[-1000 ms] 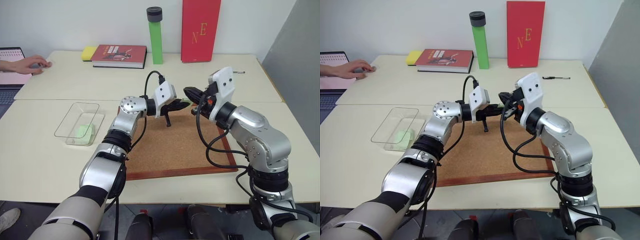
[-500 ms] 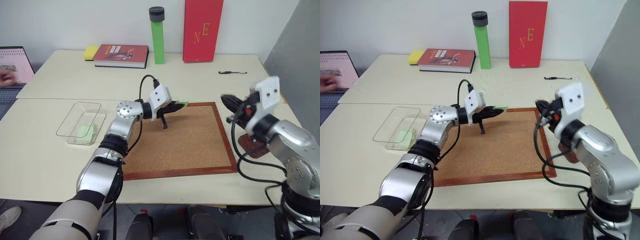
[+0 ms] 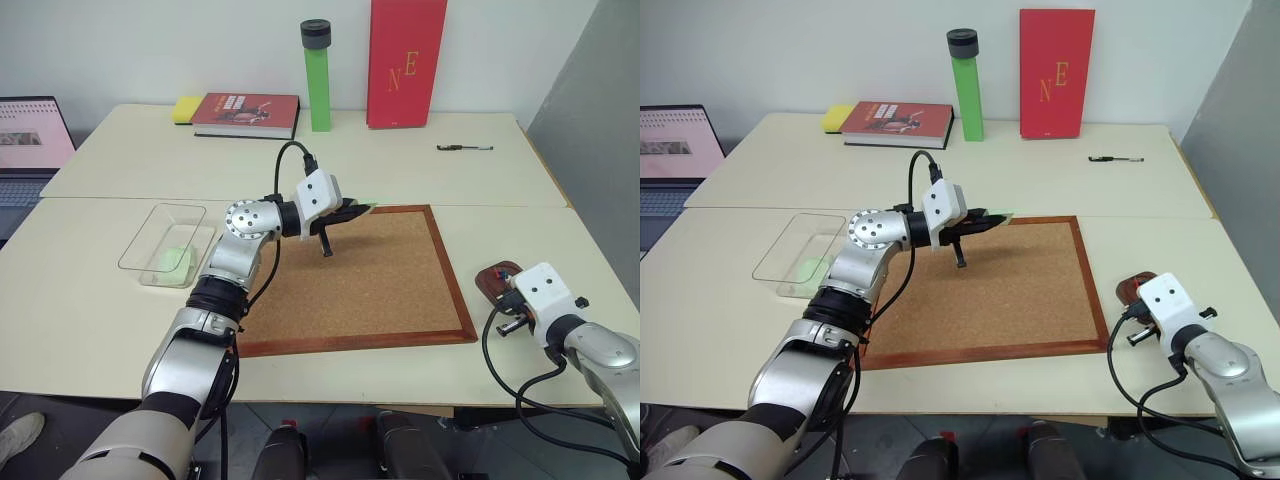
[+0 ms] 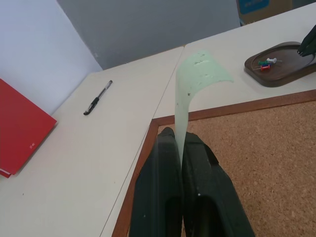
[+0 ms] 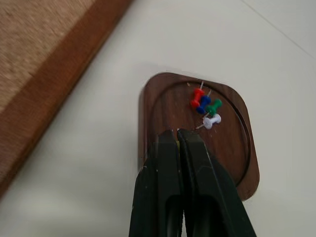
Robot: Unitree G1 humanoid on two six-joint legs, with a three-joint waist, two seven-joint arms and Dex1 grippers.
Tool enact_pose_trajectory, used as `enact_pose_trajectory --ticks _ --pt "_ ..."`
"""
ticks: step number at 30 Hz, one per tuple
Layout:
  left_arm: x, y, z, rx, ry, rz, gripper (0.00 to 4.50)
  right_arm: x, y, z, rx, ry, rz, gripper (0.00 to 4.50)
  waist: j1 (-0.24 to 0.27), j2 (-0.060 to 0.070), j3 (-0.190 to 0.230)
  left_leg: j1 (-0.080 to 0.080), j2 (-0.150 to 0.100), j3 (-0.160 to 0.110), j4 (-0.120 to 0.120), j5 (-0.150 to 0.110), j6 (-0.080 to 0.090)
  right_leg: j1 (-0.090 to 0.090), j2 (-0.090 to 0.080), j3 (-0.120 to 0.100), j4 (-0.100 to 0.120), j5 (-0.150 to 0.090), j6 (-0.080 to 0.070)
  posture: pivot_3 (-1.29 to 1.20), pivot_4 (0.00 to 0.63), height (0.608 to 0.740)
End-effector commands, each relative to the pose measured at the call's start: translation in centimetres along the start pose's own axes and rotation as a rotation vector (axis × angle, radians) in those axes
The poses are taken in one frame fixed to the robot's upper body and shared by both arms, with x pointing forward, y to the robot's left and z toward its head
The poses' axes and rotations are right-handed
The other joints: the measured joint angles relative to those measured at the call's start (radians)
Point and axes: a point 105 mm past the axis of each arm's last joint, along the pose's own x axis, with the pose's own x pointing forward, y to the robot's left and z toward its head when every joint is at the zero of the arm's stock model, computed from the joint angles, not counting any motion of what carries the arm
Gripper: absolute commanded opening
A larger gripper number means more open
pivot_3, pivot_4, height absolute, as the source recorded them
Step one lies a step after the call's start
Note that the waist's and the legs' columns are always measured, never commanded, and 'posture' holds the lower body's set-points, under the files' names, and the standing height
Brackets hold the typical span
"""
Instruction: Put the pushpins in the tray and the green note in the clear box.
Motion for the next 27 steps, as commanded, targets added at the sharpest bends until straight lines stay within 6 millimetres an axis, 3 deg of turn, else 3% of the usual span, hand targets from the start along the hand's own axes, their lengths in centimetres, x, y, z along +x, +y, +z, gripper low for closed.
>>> enact_pose_trajectory --ticks 1,2,9,18,21,27 --pt "-0.1 0.3 0.8 0.035 -0.013 0.015 0.0 0.4 -1.0 0.1 -0.01 -0.02 -0.047 0.44 0.001 0.0 0.0 0.0 0.0 0.0 0.0 0.0 0.0 0.0 0.0 0.0 0.0 0.0 0.0 0.0 0.15 0.74" --pt "-0.1 0.3 0.8 0.036 -0.012 0.015 0.0 0.5 -1.0 0.0 0.001 -0.023 -0.051 0.52 0.002 0.0 0.0 0.0 0.0 0.0 0.0 0.0 0.0 0.0 0.0 0.0 -0.001 0.0 0.0 0.0 0.15 0.74" --pt "-0.2 0.3 0.7 0.039 -0.006 0.02 0.0 0.8 -1.4 -0.2 0.022 -0.023 -0.067 2.21 0.003 0.0 0.0 -0.001 0.0 0.0 0.0 0.0 0.0 0.0 0.0 0.0 0.0 0.0 0.0 0.0 0.15 0.74" --pt "-0.5 0.7 0.6 0.04 0.0 0.04 0.0 -0.5 -1.9 1.7 0.075 -0.09 -0.069 2.21 0.003 0.0 0.0 -0.001 0.0 0.0 0.0 0.0 0.0 0.0 0.0 0.0 0.0 0.0 0.0 0.0 0.15 0.74" --pt "-0.7 1.5 0.9 0.03 -0.002 0.077 0.0 -1.1 -1.6 3.7 0.083 -0.164 -0.031 2.21 0.003 0.0 0.0 -0.001 0.0 0.0 0.0 0.0 0.0 0.0 0.0 0.0 0.0 0.0 0.0 0.0 0.15 0.74" --pt "-3.4 4.7 0.6 0.065 0.106 0.235 0.0 -2.8 2.4 11.5 0.058 -0.491 0.245 2.21 -0.003 0.0 0.0 0.001 0.0 -0.001 0.0 0.0 0.0 0.0 0.001 0.0 0.002 0.0 0.0 0.0 0.15 0.74"
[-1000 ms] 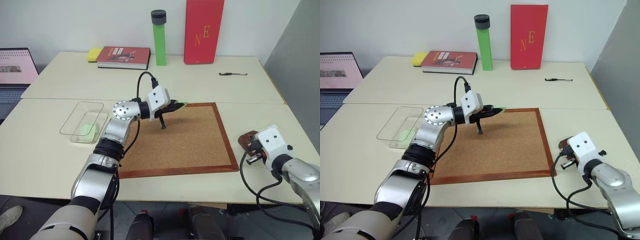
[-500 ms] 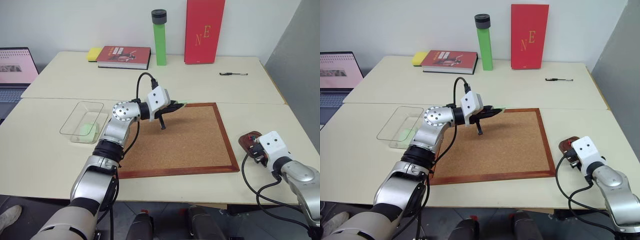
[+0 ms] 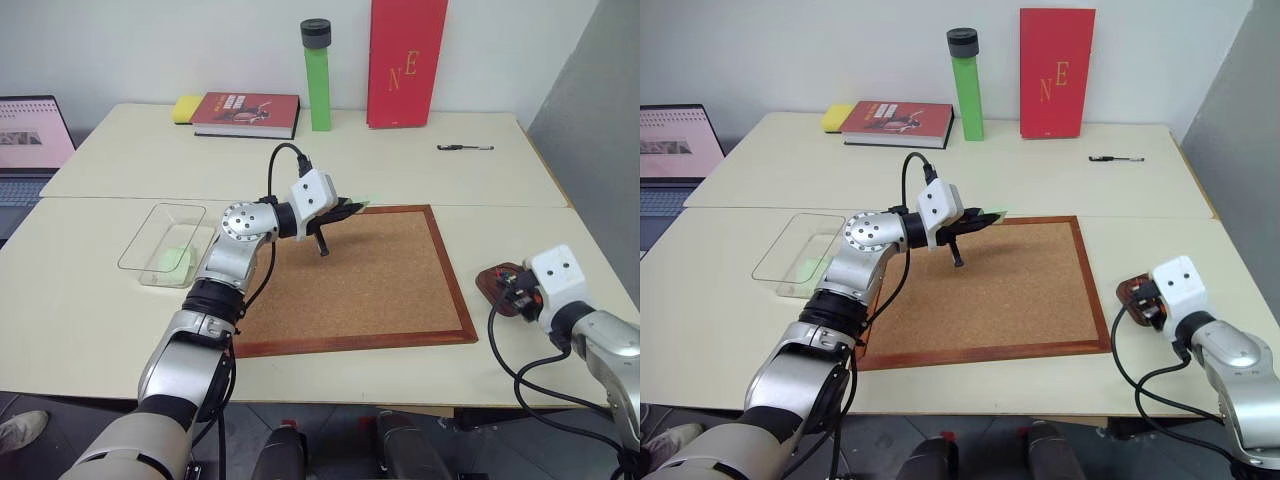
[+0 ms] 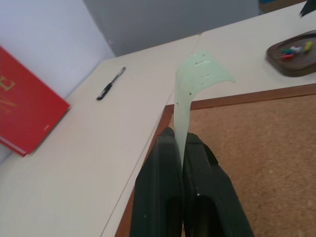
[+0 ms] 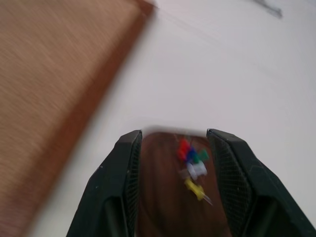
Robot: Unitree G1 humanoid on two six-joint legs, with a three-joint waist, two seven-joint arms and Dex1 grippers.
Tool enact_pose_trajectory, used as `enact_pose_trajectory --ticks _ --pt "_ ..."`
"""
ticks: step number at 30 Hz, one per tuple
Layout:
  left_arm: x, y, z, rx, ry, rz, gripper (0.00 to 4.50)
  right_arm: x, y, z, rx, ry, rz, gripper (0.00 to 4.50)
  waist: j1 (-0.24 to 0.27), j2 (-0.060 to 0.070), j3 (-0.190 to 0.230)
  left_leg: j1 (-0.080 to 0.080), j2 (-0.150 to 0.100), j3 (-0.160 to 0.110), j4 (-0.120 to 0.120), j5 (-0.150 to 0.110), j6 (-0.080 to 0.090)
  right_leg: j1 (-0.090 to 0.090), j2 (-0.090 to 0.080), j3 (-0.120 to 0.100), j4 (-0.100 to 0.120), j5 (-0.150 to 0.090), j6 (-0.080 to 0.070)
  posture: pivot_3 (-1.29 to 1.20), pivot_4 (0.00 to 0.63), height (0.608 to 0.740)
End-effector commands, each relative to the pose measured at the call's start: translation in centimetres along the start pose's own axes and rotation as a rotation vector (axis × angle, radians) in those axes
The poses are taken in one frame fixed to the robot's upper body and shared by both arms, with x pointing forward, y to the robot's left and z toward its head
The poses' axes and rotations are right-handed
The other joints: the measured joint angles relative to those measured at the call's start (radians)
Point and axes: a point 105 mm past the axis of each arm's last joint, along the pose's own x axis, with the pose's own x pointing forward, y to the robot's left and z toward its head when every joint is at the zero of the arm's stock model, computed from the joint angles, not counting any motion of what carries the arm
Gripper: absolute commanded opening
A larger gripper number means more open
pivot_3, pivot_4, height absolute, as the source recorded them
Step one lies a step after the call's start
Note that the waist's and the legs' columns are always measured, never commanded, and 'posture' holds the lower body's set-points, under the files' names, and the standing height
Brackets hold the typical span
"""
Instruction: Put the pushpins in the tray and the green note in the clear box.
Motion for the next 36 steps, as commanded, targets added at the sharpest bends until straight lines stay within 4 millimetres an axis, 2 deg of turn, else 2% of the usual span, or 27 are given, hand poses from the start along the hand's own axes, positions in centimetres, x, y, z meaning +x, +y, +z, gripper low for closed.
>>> enact_pose_trajectory --ticks 1,6,10,13,15,18,21,26,31,36 --pt "-3.0 4.0 1.2 0.067 0.072 0.173 0.0 0.6 3.7 6.0 -0.019 -0.259 0.216 2.21 -0.003 0.0 0.0 0.0 0.0 0.0 0.0 0.0 0.0 0.0 0.0 0.0 0.0 0.0 0.0 0.0 0.15 0.74" --pt "-7.1 5.7 0.5 0.078 0.225 0.294 0.0 2.6 7.3 9.3 -0.007 -0.386 0.428 2.21 -0.016 0.0 0.0 0.0 0.001 0.0 0.0 0.0 0.0 0.0 0.0 -0.001 0.0 0.0 0.0 0.0 0.15 0.74" --pt "-11.7 7.7 0.0 0.066 0.367 0.457 0.0 4.5 10.3 11.0 -0.022 -0.433 0.594 2.21 -0.021 -0.001 0.001 -0.001 0.0 0.0 0.0 0.0 0.0 0.0 -0.001 -0.001 -0.001 0.0 0.0 0.0 0.15 0.74" --pt "-16.3 8.7 -0.8 0.042 0.492 0.6 0.0 5.8 12.2 11.9 -0.041 -0.453 0.685 2.21 -0.025 -0.001 0.001 -0.002 0.002 -0.001 0.0 0.0 0.0 -0.002 0.0 -0.002 0.0 0.0 -0.001 0.0 0.15 0.74" --pt "-18.8 8.7 -1.3 0.019 0.558 0.663 0.0 6.3 13.0 12.1 -0.049 -0.461 0.728 2.21 -0.026 -0.001 0.001 -0.001 0.002 -0.001 -0.001 0.0 0.0 -0.002 0.0 -0.002 0.001 0.0 -0.001 0.0 0.15 0.74" --pt "-21.3 8.2 -1.8 0.005 0.633 0.712 0.0 6.8 13.8 12.1 -0.058 -0.463 0.774 2.21 -0.021 -0.001 0.001 -0.001 0.002 -0.001 -0.001 0.0 0.0 -0.002 0.0 -0.003 0.0 -0.001 -0.001 0.0 0.15 0.74" --pt "-24.7 6.8 -3.3 -0.039 0.764 0.763 0.0 7.0 15.0 12.3 -0.06 -0.479 0.844 2.21 0.001 -0.002 0.001 -0.003 0.001 -0.002 0.0 0.0 0.0 -0.002 -0.001 -0.004 -0.001 0.0 -0.001 0.0 0.15 0.74" --pt "-25.7 5.2 -4.7 -0.097 0.831 0.762 0.0 7.1 16.0 12.7 -0.067 -0.496 0.893 2.21 -0.003 -0.002 0.001 -0.002 0.003 -0.001 0.0 0.0 0.0 -0.002 0.0 -0.004 0.001 0.0 -0.002 0.0 0.15 0.74" --pt "-26.5 4.6 -5.4 -0.133 0.864 0.774 0.0 7.1 16.2 12.9 -0.067 -0.501 0.903 2.21 0.001 -0.002 0.001 -0.001 0.003 -0.001 0.0 0.0 0.0 -0.002 -0.001 -0.004 0.002 0.0 -0.002 0.0 0.15 0.74" --pt "-26.1 4.8 -5.3 -0.157 0.832 0.791 0.86 7.0 16.3 12.8 -0.071 -0.498 0.91 2.24 0.002 -0.002 0.001 -0.001 0.003 -0.001 0.0 0.0 0.0 -0.002 0.0 -0.004 0.001 0.0 -0.002 0.0 0.15 0.74"
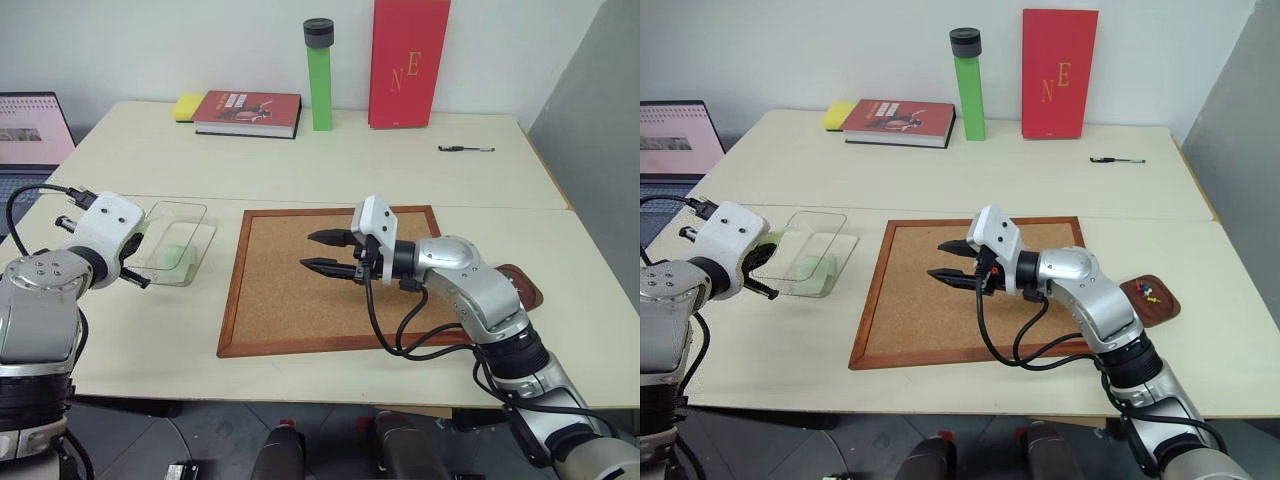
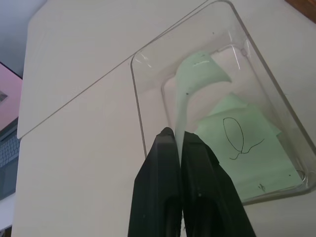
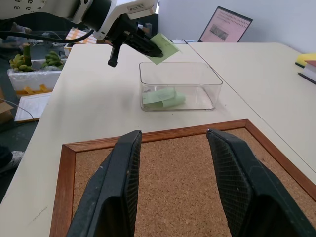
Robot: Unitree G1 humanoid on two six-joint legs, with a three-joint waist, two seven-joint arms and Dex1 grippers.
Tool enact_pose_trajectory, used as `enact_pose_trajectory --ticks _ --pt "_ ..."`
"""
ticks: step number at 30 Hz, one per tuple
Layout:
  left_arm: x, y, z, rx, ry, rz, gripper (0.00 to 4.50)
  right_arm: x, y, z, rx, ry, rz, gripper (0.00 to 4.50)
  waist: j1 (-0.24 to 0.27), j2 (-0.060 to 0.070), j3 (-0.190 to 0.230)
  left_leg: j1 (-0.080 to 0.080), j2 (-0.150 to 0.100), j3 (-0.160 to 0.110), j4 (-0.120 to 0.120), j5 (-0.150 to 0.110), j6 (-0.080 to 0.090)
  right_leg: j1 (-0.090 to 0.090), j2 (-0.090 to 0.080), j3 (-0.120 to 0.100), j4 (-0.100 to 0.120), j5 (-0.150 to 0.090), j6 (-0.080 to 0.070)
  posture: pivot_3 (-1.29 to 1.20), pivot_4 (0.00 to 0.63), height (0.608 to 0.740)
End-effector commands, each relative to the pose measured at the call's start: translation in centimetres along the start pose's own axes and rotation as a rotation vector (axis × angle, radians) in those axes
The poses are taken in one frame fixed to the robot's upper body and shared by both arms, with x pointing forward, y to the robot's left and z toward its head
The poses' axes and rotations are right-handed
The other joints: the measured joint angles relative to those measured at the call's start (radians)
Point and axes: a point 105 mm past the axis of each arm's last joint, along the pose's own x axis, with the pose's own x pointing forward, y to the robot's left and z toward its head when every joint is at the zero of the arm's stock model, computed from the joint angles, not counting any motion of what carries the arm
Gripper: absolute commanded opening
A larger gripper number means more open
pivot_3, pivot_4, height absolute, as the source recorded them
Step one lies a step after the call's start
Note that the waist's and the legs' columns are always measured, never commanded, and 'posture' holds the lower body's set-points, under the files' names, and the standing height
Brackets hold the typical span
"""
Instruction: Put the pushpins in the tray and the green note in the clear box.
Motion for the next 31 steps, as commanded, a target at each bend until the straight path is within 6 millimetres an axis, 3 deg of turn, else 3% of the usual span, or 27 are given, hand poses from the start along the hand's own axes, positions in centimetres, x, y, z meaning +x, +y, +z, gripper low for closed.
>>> enact_pose_trajectory --ticks 1,9,13,16,19,23,28,31 --pt "-0.7 1.4 1.9 -0.019 -0.072 0.056 1.01 0.1 0.0 1.2 -0.043 -0.032 0.013 2.24 0.0 0.0 0.0 0.0 0.0 0.0 0.0 0.0 0.0 0.0 0.0 0.0 0.0 0.0 0.0 0.0 0.15 0.74" --pt "-0.6 1.6 3.0 -0.048 -0.112 0.062 2.48 0.2 -0.1 1.4 -0.043 -0.039 0.002 2.24 0.0 0.0 0.0 0.0 0.0 0.0 0.0 0.0 0.0 0.0 0.0 0.0 0.0 0.0 0.0 0.0 0.15 0.74" --pt "-0.8 0.9 6.2 -0.145 -0.26 0.006 3.21 -0.3 -0.6 1.6 -0.051 -0.052 -0.049 2.24 0.005 0.0 0.0 0.0 0.0 0.0 0.0 0.0 0.0 0.0 0.0 0.0 0.0 0.0 0.0 0.0 0.15 0.74" --pt "-0.8 -0.5 8.6 -0.196 -0.365 -0.085 3.21 -1.2 -1.5 2.0 -0.061 -0.079 -0.143 2.24 0.009 0.0 0.0 0.0 0.0 0.0 0.001 0.0 0.0 0.0 0.0 0.0 0.0 0.0 0.0 0.0 0.15 0.74" --pt "-0.7 -3.4 10.6 -0.184 -0.464 -0.194 3.21 -2.9 -2.5 1.9 -0.059 -0.098 -0.286 2.24 0.008 0.0 0.0 -0.001 -0.001 0.0 0.0 0.0 0.0 0.001 -0.001 0.0 -0.001 0.0 0.0 0.0 0.15 0.74" --pt "-0.3 -7.9 12.0 -0.114 -0.537 -0.316 3.21 -6.6 -2.9 0.3 -0.032 -0.102 -0.504 2.24 0.014 0.0 -0.001 -0.001 -0.001 0.0 0.0 0.0 0.0 0.0 -0.001 0.001 -0.001 0.003 -0.005 0.0 0.15 0.74" --pt "-0.3 -11.2 12.5 -0.141 -0.584 -0.457 3.21 -9.7 -1.4 -2.0 0.006 -0.043 -0.645 2.24 0.01 0.0 0.0 -0.001 -0.002 0.001 0.0 0.0 0.0 0.0 -0.001 0.001 -0.001 0.003 -0.004 0.0 0.15 0.74" --pt "-0.1 -12.0 11.8 -0.138 -0.585 -0.498 3.21 -11.4 -0.5 -3.3 0.033 -0.006 -0.718 2.24 0.008 0.0 -0.001 0.001 -0.001 0.001 0.0 0.0 0.0 0.001 -0.001 0.002 -0.001 0.0 0.0 0.0 0.15 0.74"
